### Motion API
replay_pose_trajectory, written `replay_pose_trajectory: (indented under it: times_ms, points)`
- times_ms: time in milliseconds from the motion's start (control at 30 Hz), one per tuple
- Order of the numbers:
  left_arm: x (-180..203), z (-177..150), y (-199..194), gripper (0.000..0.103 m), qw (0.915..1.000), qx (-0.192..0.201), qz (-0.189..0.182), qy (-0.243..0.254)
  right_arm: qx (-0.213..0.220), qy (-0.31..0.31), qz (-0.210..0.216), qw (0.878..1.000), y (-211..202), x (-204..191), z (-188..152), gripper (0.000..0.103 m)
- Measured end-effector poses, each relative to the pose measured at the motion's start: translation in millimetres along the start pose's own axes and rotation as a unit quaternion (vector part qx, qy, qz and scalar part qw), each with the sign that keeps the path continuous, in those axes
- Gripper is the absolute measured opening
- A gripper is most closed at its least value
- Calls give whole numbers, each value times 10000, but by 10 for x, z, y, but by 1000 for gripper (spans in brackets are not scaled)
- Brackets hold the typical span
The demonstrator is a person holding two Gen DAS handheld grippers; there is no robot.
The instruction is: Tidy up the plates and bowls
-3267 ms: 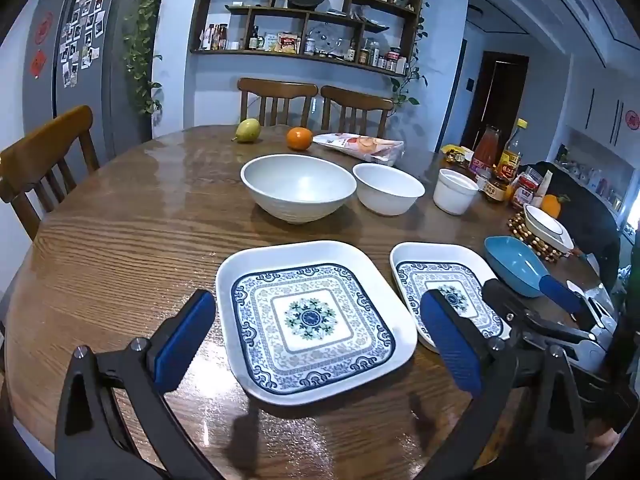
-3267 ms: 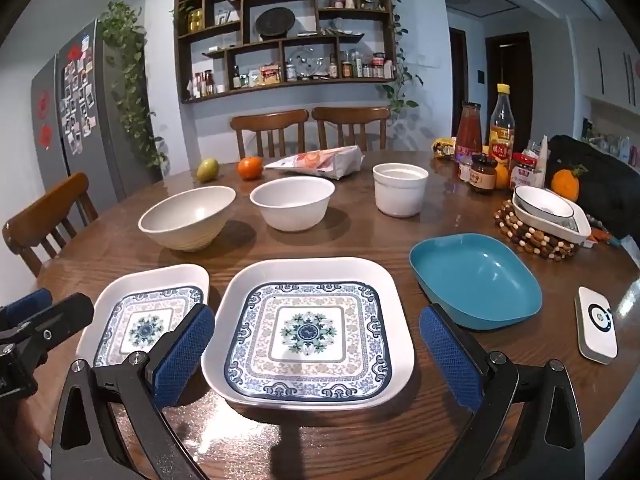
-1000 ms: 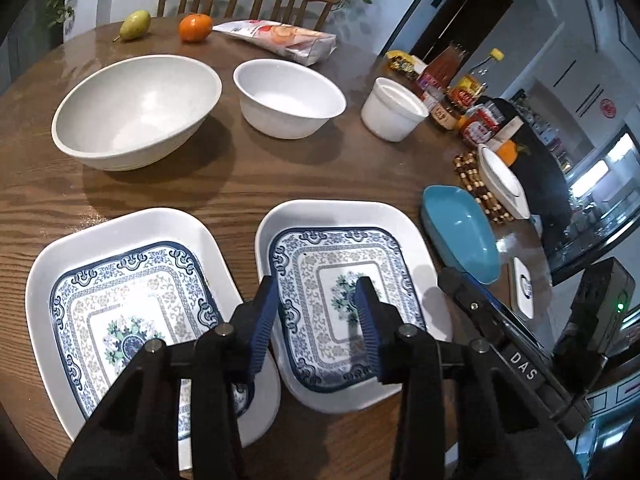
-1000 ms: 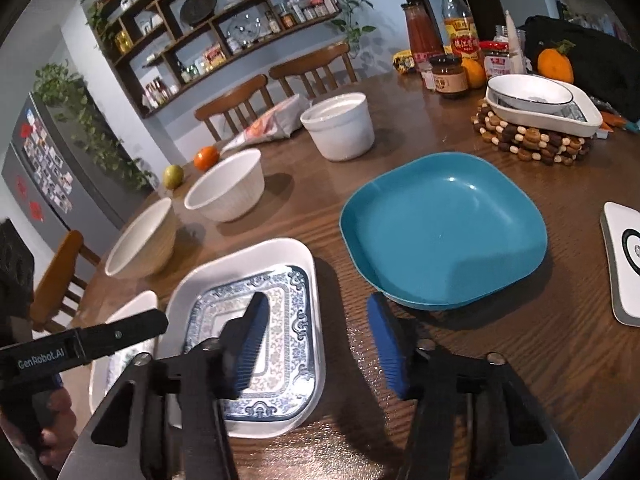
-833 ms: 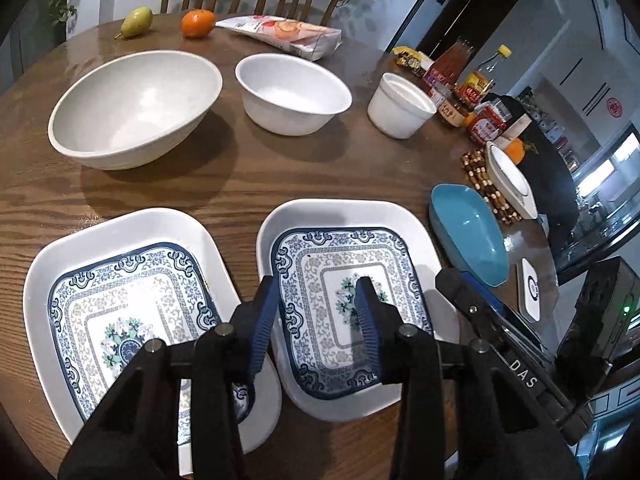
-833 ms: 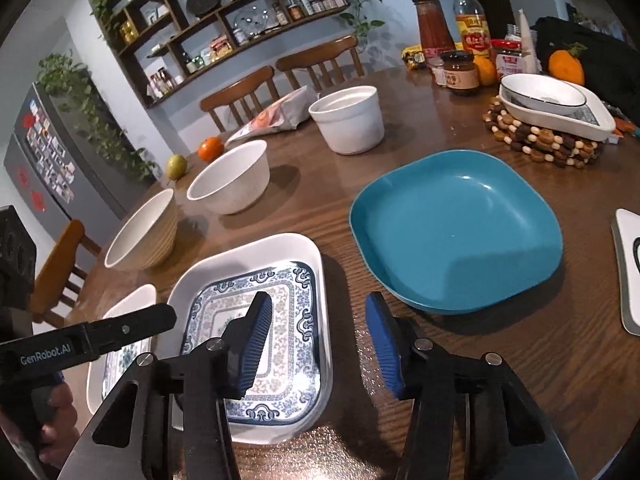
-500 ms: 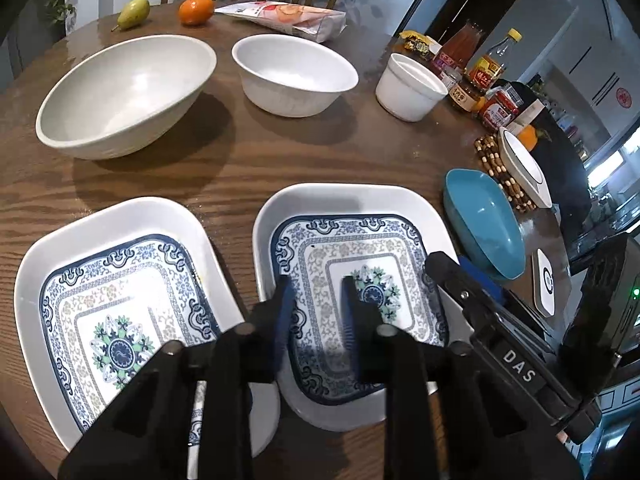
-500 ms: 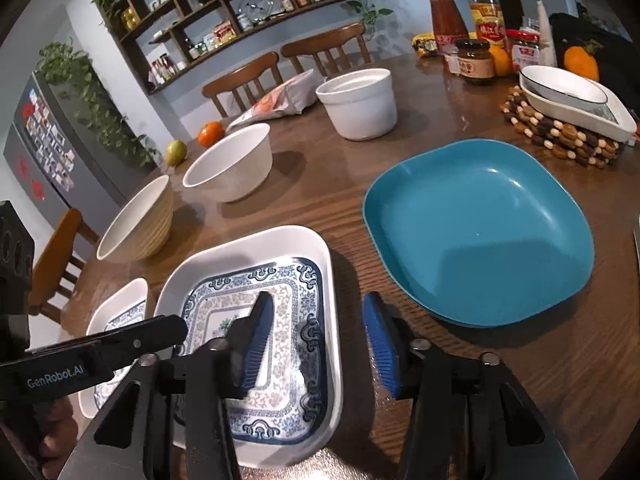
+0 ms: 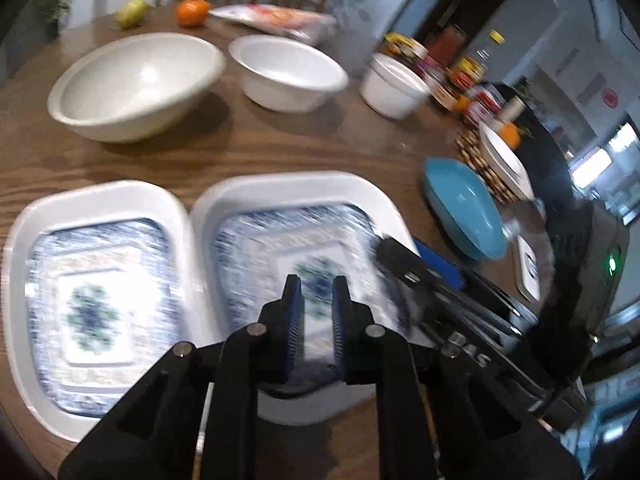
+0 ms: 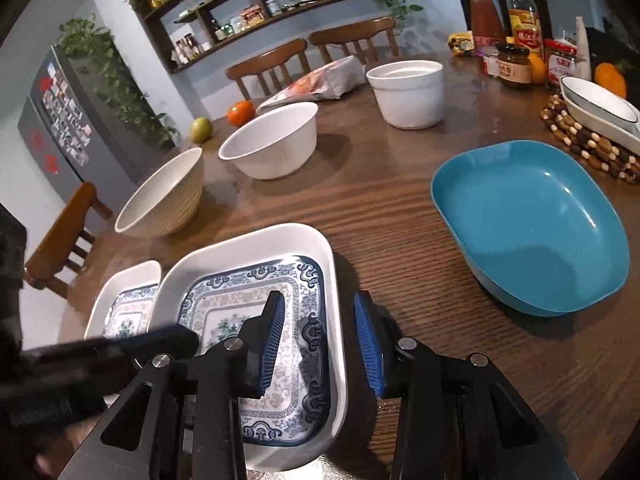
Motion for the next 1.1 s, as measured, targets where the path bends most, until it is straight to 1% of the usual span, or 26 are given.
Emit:
replay_pose_trajectory:
  times_ms: [67,100,167,233,400,500,567,600,767,867,967,1033,1100]
  points:
    - [-105,42,-69,13,9998,113,47,-148,6,-11,63,10000,-7,-19,-6,39]
    - [-153,57,-106,15,9996,150,44,-219,12,-26,16,10000,-5,-18,-9,39]
    - [-224,73,-168,15,9992,225,55,-317,30,-52,-62,10000,-4,-16,-15,39]
    - [-281,78,-195,16,9989,264,140,-375,27,-77,-99,9999,-17,-17,-24,39]
    - [-334,38,-154,19,9988,148,145,-436,76,-188,-215,9996,-36,-23,-51,39]
    - [-359,50,-171,23,9986,214,238,-428,139,-237,-374,9989,-62,20,-59,39]
    - [-406,46,-170,26,9983,218,274,-470,153,-215,-382,9989,-87,56,-66,39]
    - [-437,40,-157,28,9981,179,304,-514,158,-218,-379,9989,-93,64,-69,39]
    - [-533,-23,-61,29,9974,-47,311,-645,207,-366,-587,9974,-115,84,-86,39]
    - [-561,-20,-89,30,9974,35,312,-652,261,-405,-758,9960,-142,136,-88,39]
    - [-610,-16,-108,30,9970,88,316,-695,265,-386,-704,9964,-155,150,-87,39]
    - [-651,-25,-137,34,9967,164,377,-696,260,-410,-742,9961,-159,155,-87,39]
    - [-675,-36,-160,37,9969,213,291,-703,260,-420,-718,9962,-160,155,-92,39]
Point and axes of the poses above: each gripper's, at about its wrist camera, not at the fingertips, and y roughly the way its jaws point, x to its right, z to its top, the point moved 9 cm from there along y, roughly the way its jaws point, and after that the axes turned 3 degrees about y, right-handed, at the moved point
